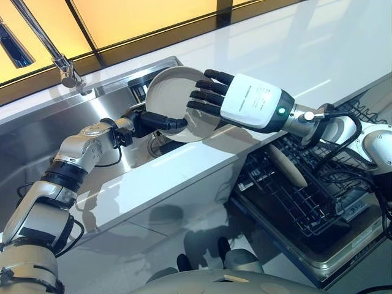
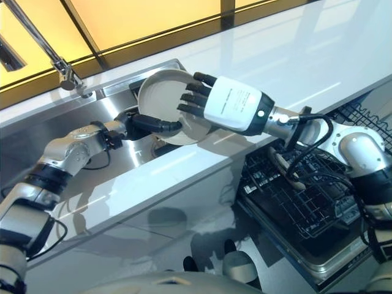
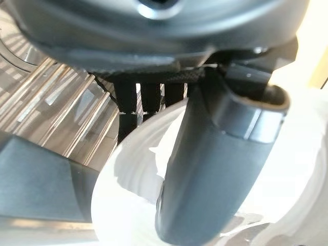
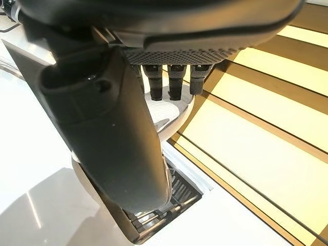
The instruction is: Pick up plates and place into dishwasher.
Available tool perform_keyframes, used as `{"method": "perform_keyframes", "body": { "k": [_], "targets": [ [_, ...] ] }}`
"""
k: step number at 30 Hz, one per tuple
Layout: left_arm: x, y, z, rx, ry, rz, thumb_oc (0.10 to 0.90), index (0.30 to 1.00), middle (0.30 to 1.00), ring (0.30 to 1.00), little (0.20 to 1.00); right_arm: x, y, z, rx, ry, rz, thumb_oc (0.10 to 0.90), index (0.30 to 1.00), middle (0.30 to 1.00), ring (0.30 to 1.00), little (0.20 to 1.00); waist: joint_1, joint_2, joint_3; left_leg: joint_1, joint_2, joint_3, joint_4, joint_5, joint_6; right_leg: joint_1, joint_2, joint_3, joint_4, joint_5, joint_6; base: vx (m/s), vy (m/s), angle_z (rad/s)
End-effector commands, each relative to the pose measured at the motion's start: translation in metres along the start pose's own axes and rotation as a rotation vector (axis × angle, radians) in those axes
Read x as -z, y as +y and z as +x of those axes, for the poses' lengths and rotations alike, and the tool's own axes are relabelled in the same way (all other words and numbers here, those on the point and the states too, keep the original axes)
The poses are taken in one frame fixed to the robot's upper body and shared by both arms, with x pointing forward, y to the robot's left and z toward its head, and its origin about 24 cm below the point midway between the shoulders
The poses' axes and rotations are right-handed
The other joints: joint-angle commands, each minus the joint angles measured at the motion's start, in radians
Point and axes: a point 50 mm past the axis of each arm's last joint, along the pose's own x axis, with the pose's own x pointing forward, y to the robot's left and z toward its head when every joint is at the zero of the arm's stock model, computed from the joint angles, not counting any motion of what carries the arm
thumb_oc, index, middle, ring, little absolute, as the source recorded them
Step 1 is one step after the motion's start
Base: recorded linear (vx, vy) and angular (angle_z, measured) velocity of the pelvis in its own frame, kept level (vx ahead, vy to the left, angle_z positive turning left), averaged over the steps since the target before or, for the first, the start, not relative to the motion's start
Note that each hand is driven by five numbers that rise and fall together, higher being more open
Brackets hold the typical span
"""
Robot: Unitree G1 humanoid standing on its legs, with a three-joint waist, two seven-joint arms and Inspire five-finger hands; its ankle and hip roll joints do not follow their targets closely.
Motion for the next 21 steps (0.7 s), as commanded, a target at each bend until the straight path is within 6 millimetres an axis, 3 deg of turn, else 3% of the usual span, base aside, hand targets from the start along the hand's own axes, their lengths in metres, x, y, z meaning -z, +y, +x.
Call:
{"method": "perform_keyframes", "body": {
  "k": [1, 7, 14, 15, 16, 17, 18, 21],
  "targets": [
    [-0.106, -0.076, 0.002, 0.335, -0.469, 0.176, 0.1, 0.3, 0.3, 0.3, 0.2, -0.004, -0.02, 0.022, 0.156, -0.05, 0.048, 0.8, 0.9, 0.9, 0.9, 0.9, 0.02, 0.004, -0.139, -0.008, -0.017, -0.028, 0.015, -0.077, -0.006, -0.026, 0.011, -0.009, 0.033, -0.055, 0.111, 0.0, 0.0, 0.0],
    [-0.118, -0.072, -0.004, 0.308, -0.504, 0.212, 0.1, 0.3, 0.3, 0.3, 0.2, -0.003, -0.031, 0.023, 0.181, -0.051, 0.026, 0.8, 0.9, 0.9, 0.9, 0.9, 0.024, 0.006, -0.138, -0.009, -0.018, -0.027, 0.017, -0.077, -0.006, -0.028, 0.011, -0.012, 0.037, -0.055, 0.111, 0.0, 0.0, 0.0],
    [-0.117, -0.079, -0.002, 0.321, -0.503, 0.213, 0.1, 0.3, 0.3, 0.3, 0.2, -0.01, -0.043, 0.028, 0.236, -0.11, -0.048, 0.8, 0.9, 0.9, 0.9, 0.9, 0.024, 0.005, -0.138, -0.008, -0.02, -0.029, 0.018, -0.083, -0.003, -0.028, 0.014, -0.009, 0.038, -0.059, 0.11, 0.0, 0.0, 0.0],
    [-0.116, -0.08, -0.001, 0.324, -0.5, 0.21, 0.1, 0.3, 0.3, 0.3, 0.2, -0.011, -0.045, 0.029, 0.24, -0.126, -0.067, 0.759, 0.865, 0.865, 0.865, 0.859, 0.024, 0.004, -0.139, -0.008, -0.019, -0.028, 0.018, -0.083, -0.003, -0.028, 0.015, -0.009, 0.039, -0.06, 0.11, 0.0, 0.0, 0.0],
    [-0.115, -0.081, 0.0, 0.329, -0.498, 0.206, 0.1, 0.3, 0.3, 0.3, 0.2, -0.013, -0.046, 0.029, 0.238, -0.143, -0.081, 0.388, 0.547, 0.547, 0.547, 0.488, 0.023, 0.004, -0.14, -0.007, -0.019, -0.028, 0.019, -0.083, -0.003, -0.027, 0.015, -0.009, 0.039, -0.06, 0.11, 0.0, 0.0, 0.0],
    [-0.115, -0.082, 0.0, 0.331, -0.497, 0.204, 0.1, 0.3, 0.3, 0.3, 0.2, -0.014, -0.047, 0.029, 0.238, -0.148, -0.085, 0.284, 0.458, 0.458, 0.458, 0.384, 0.023, 0.004, -0.14, -0.007, -0.019, -0.027, 0.019, -0.083, -0.003, -0.027, 0.015, -0.009, 0.039, -0.06, 0.11, 0.0, 0.0, 0.0],
    [-0.115, -0.085, 0.001, 0.342, -0.495, 0.193, 0.1, 0.3, 0.3, 0.3, 0.2, -0.016, -0.05, 0.031, 0.228, -0.172, -0.095, 0.1, 0.3, 0.3, 0.3, 0.2, 0.023, 0.002, -0.142, -0.006, -0.019, -0.026, 0.018, -0.082, -0.004, -0.026, 0.015, -0.009, 0.037, -0.06, 0.11, 0.0, 0.0, 0.0],
    [-0.115, -0.089, 0.001, 0.364, -0.496, 0.172, 0.1, 0.3, 0.3, 0.3, 0.2, -0.017, -0.052, 0.033, 0.198, -0.188, -0.095, 0.1, 0.3, 0.3, 0.3, 0.2, 0.024, 0.0, -0.145, -0.005, -0.017, -0.023, 0.017, -0.081, -0.005, -0.024, 0.015, -0.009, 0.035, -0.059, 0.111, 0.0, -0.004, -0.01]
  ]
}}
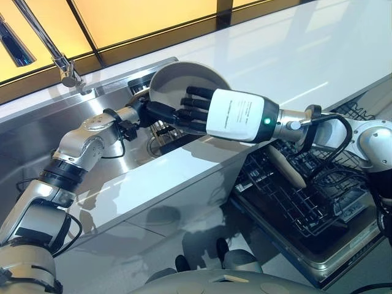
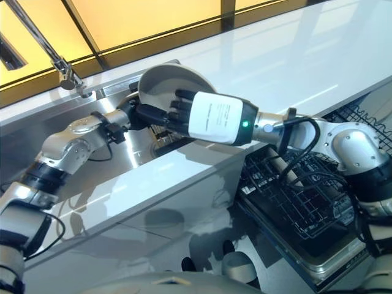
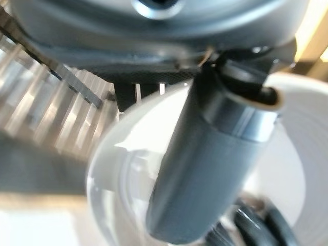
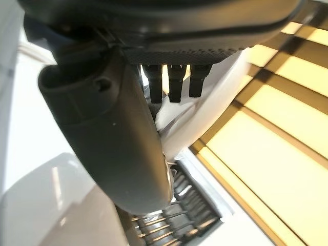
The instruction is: Pick up plates and place into dishwasher.
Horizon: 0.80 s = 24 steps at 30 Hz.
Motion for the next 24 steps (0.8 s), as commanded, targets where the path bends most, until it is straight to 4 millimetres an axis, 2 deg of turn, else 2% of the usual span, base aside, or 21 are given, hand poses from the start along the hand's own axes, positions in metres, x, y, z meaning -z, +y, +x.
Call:
{"method": "perform_keyframes", "body": {
  "k": [1, 12, 21, 22, 23, 24],
  "targets": [
    [-0.089, -0.048, 0.021, 0.246, -0.364, 0.047, 0.1, 0.3, 0.3, 0.3, 0.2, 0.006, -0.025, 0.018, 0.154, 0.0, 0.014, 0.1, 0.3, 0.3, 0.3, 0.2, 0.025, 0.014, -0.137, -0.006, -0.016, -0.025, 0.015, -0.081, -0.005, -0.024, 0.014, -0.011, 0.035, -0.059, 0.111, 0.0, 0.0, 0.0],
    [-0.088, -0.054, 0.025, 0.284, -0.351, 0.039, 0.1, 0.3, 0.3, 0.3, 0.2, 0.014, -0.021, 0.02, 0.105, 0.034, 0.002, 0.1, 0.3, 0.3, 0.3, 0.2, 0.027, 0.011, -0.135, -0.006, -0.018, -0.028, 0.013, -0.078, -0.005, -0.023, 0.013, -0.012, 0.032, -0.054, 0.111, 0.0, 0.0, 0.0],
    [-0.084, -0.047, 0.024, 0.242, -0.327, 0.037, 0.1, 0.3, 0.3, 0.3, 0.2, 0.019, -0.01, 0.013, 0.081, 0.083, 0.026, 0.1, 0.3, 0.3, 0.3, 0.2, 0.027, 0.01, -0.135, -0.006, -0.016, -0.027, 0.013, -0.079, -0.004, -0.024, 0.013, -0.016, 0.033, -0.055, 0.11, 0.0, 0.0, 0.0],
    [-0.084, -0.046, 0.024, 0.236, -0.325, 0.039, 0.16, 0.352, 0.352, 0.352, 0.26, 0.019, -0.01, 0.013, 0.081, 0.087, 0.026, 0.1, 0.3, 0.3, 0.3, 0.2, 0.027, 0.01, -0.134, -0.005, -0.017, -0.027, 0.013, -0.079, -0.004, -0.023, 0.014, -0.016, 0.033, -0.055, 0.109, 0.0, 0.0, 0.0],
    [-0.082, -0.044, 0.024, 0.226, -0.318, 0.041, 0.443, 0.594, 0.594, 0.594, 0.543, 0.02, -0.009, 0.012, 0.083, 0.097, 0.028, 0.1, 0.3, 0.3, 0.3, 0.2, 0.027, 0.01, -0.133, -0.005, -0.017, -0.028, 0.013, -0.08, -0.003, -0.023, 0.014, -0.015, 0.033, -0.055, 0.109, 0.0, 0.0, 0.0],
    [-0.081, -0.042, 0.024, 0.219, -0.312, 0.037, 0.8, 0.9, 0.9, 0.9, 0.9, 0.02, -0.009, 0.011, 0.084, 0.107, 0.029, 0.1, 0.3, 0.3, 0.3, 0.2, 0.026, 0.01, -0.132, -0.005, -0.017, -0.029, 0.014, -0.08, -0.004, -0.023, 0.014, -0.015, 0.033, -0.055, 0.109, 0.0, 0.0, 0.0]
  ]
}}
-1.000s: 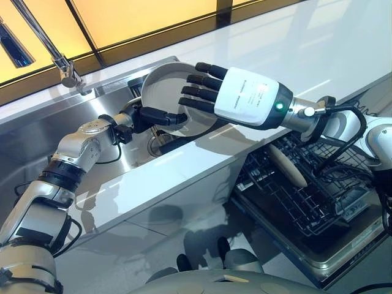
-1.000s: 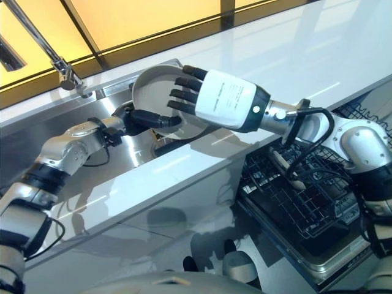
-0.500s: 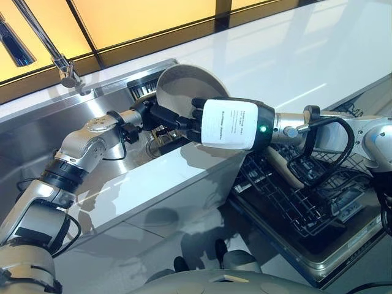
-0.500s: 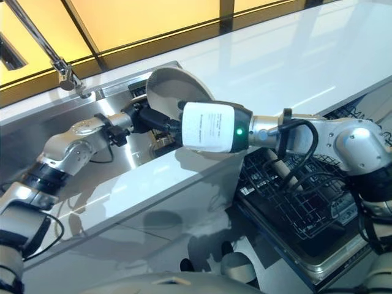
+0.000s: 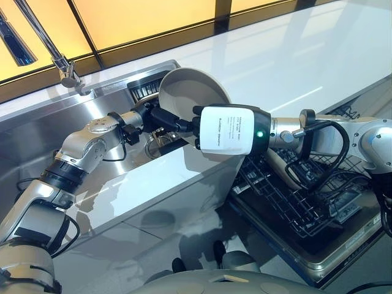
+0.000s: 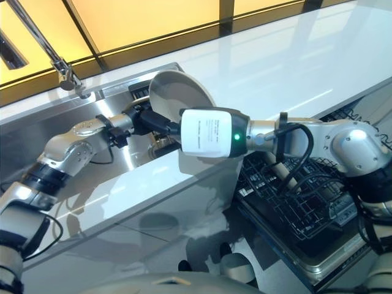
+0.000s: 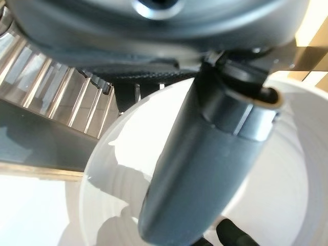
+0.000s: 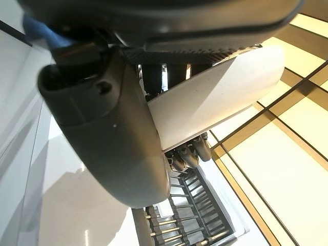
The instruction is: Pick up plates and place into dishwasher.
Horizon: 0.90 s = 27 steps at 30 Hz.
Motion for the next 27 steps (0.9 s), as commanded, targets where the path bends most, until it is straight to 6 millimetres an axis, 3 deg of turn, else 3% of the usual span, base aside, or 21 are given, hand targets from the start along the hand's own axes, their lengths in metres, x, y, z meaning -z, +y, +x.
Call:
{"method": "perform_keyframes", "body": {
  "k": [1, 19, 27],
  "targets": [
    [-0.088, -0.035, 0.019, 0.171, -0.351, 0.056, 0.8, 0.9, 0.9, 0.9, 0.9, 0.031, 0.002, 0.001, 0.132, 0.244, 0.091, 0.1, 0.3, 0.3, 0.3, 0.2, 0.024, 0.029, -0.119, -0.006, -0.016, -0.028, 0.011, -0.081, -0.004, -0.024, 0.014, -0.014, 0.033, -0.055, 0.11, 0.0, 0.0, 0.0],
    [-0.054, 0.01, -0.001, 0.048, -0.19, 0.014, 0.8, 0.9, 0.9, 0.9, 0.9, 0.03, 0.013, -0.022, 0.097, 0.319, 0.095, 0.1, 0.3, 0.3, 0.3, 0.2, 0.018, 0.04, -0.116, -0.009, -0.015, -0.024, 0.014, -0.079, -0.004, -0.027, 0.016, -0.016, 0.029, -0.05, 0.109, 0.0, 0.0, 0.0],
    [-0.04, 0.04, -0.016, -0.055, -0.115, 0.04, 0.8, 0.9, 0.9, 0.9, 0.9, 0.038, 0.015, -0.035, 0.077, 0.4, 0.068, 0.1, 0.3, 0.3, 0.3, 0.2, 0.013, 0.044, -0.118, -0.011, -0.015, -0.02, 0.017, -0.08, -0.004, -0.027, 0.014, -0.015, 0.026, -0.048, 0.112, 0.0, 0.0, 0.0]
  ]
}}
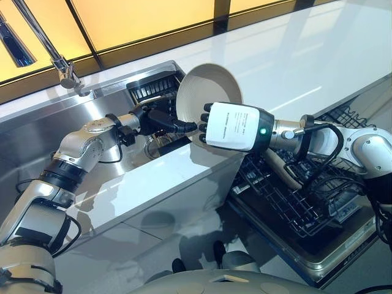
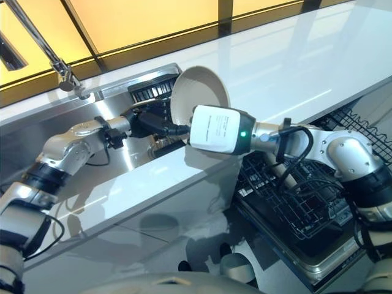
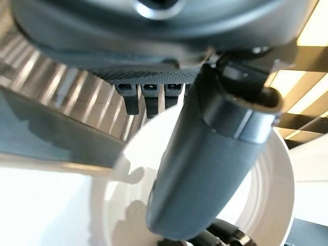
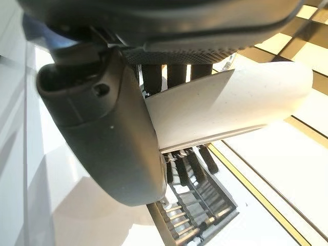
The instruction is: Pick up plates and place into dishwasher.
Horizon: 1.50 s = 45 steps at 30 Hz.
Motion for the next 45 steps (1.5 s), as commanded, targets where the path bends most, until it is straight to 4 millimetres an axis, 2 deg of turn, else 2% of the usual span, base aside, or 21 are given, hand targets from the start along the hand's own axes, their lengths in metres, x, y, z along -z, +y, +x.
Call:
{"method": "perform_keyframes", "body": {
  "k": [1, 8, 13, 17, 18, 19, 21, 26, 36, 42, 44, 45],
  "targets": [
    [-0.054, 0.018, -0.013, -0.052, -0.189, 0.083, 0.8, 0.9, 0.9, 0.9, 0.9, 0.044, -0.021, -0.023, 0.129, 0.269, -0.077, 0.1, 0.3, 0.3, 0.3, 0.2, 0.018, 0.041, -0.116, -0.012, -0.016, -0.021, 0.017, -0.08, -0.004, -0.028, 0.013, -0.015, 0.026, -0.047, 0.112, 0.0, 0.0, 0.0],
    [-0.049, 0.036, -0.029, -0.047, -0.157, 0.046, 0.8, 0.9, 0.9, 0.9, 0.9, 0.048, -0.017, -0.041, 0.094, 0.302, -0.114, 0.1, 0.3, 0.3, 0.3, 0.2, 0.005, 0.05, -0.119, -0.015, -0.018, -0.017, 0.014, -0.077, -0.007, -0.037, 0.013, -0.01, 0.03, -0.044, 0.116, 0.0, 0.0, 0.0],
    [-0.056, 0.047, -0.04, -0.076, -0.216, -0.021, 0.8, 0.9, 0.9, 0.9, 0.9, 0.048, -0.012, -0.047, 0.074, 0.306, -0.124, 0.1, 0.3, 0.3, 0.3, 0.2, -0.005, 0.055, -0.119, -0.014, -0.018, -0.009, 0.013, -0.076, -0.008, -0.04, 0.013, -0.007, 0.032, -0.043, 0.116, 0.0, 0.0, 0.0],
    [-0.079, 0.07, -0.061, -0.325, -0.321, 0.067, 0.8, 0.9, 0.9, 0.9, 0.9, 0.059, -0.016, -0.056, 0.098, 0.381, -0.145, 0.1, 0.3, 0.3, 0.3, 0.2, -0.019, 0.053, -0.121, -0.007, -0.017, -0.006, 0.014, -0.085, -0.006, -0.038, 0.013, -0.006, 0.038, -0.052, 0.116, 0.02, 0.005, -0.01],
    [-0.079, 0.07, -0.061, -0.325, -0.321, 0.067, 0.8, 0.9, 0.9, 0.9, 0.9, 0.059, -0.016, -0.056, 0.098, 0.381, -0.145, 0.1, 0.3, 0.3, 0.3, 0.2, -0.019, 0.053, -0.121, -0.007, -0.017, -0.006, 0.014, -0.085, -0.006, -0.038, 0.013, -0.006, 0.038, -0.052, 0.116, 0.0, 0.0, 0.0],
    [-0.088, 0.077, -0.072, -0.441, -0.353, 0.176, 0.8, 0.9, 0.9, 0.9, 0.9, 0.065, -0.019, -0.063, 0.112, 0.435, -0.146, 0.1, 0.3, 0.3, 0.3, 0.2, -0.024, 0.049, -0.121, -0.013, -0.016, -0.001, 0.017, -0.082, -0.007, -0.045, 0.015, -0.002, 0.039, -0.049, 0.113, 0.0, 0.0, 0.0],
    [-0.092, 0.079, -0.078, -0.498, -0.372, 0.255, 0.8, 0.9, 0.9, 0.9, 0.9, 0.067, -0.02, -0.073, 0.123, 0.483, -0.139, 0.1, 0.3, 0.3, 0.3, 0.2, -0.029, 0.045, -0.12, -0.014, -0.017, -0.001, 0.016, -0.082, -0.006, -0.047, 0.017, 0.001, 0.04, -0.049, 0.113, 0.0, 0.0, 0.0],
    [-0.096, 0.07, -0.078, -0.598, -0.437, 0.405, 0.8, 0.9, 0.9, 0.9, 0.9, 0.068, -0.015, -0.115, 0.182, 0.668, -0.052, 0.1, 0.3, 0.3, 0.3, 0.2, -0.05, 0.029, -0.117, -0.021, -0.014, 0.0, 0.016, -0.083, -0.005, -0.059, 0.024, 0.012, 0.051, -0.052, 0.111, 0.0, -0.003, -0.01],
    [-0.088, 0.06, -0.066, -0.595, -0.427, 0.397, 0.8, 0.9, 0.9, 0.9, 0.9, 0.055, -0.009, -0.162, 0.189, 0.862, -0.041, 0.1, 0.3, 0.3, 0.3, 0.2, -0.093, 0.018, -0.103, -0.012, -0.011, 0.029, 0.023, -0.096, 0.001, -0.066, 0.03, 0.021, 0.067, -0.058, 0.118, 0.0, -0.002, -0.06],
    [-0.088, 0.049, -0.059, -0.539, -0.452, 0.395, 0.8, 0.9, 0.9, 0.9, 0.9, 0.048, -0.002, -0.184, 0.255, 1.037, 0.216, 0.1, 0.3, 0.3, 0.3, 0.2, -0.109, 0.017, -0.1, -0.009, -0.008, 0.048, 0.029, -0.099, 0.002, -0.07, 0.032, 0.029, 0.071, -0.055, 0.121, 0.02, 0.004, -0.11],
    [-0.084, 0.043, -0.054, -0.508, -0.459, 0.368, 0.8, 0.9, 0.9, 0.9, 0.9, 0.04, 0.011, -0.194, 0.308, 1.135, 0.374, 0.1, 0.3, 0.3, 0.3, 0.2, -0.109, 0.022, -0.093, -0.008, -0.007, 0.053, 0.032, -0.102, 0.004, -0.069, 0.029, 0.029, 0.075, -0.057, 0.121, 0.01, 0.009, -0.14],
    [-0.084, 0.043, -0.054, -0.508, -0.459, 0.368, 0.8, 0.9, 0.9, 0.9, 0.9, 0.04, 0.011, -0.194, 0.307, 1.135, 0.375, 0.1, 0.3, 0.3, 0.3, 0.2, -0.109, 0.022, -0.093, -0.007, -0.007, 0.053, 0.032, -0.102, 0.004, -0.069, 0.029, 0.029, 0.075, -0.057, 0.121, 0.0, 0.004, -0.05]
  ]
}}
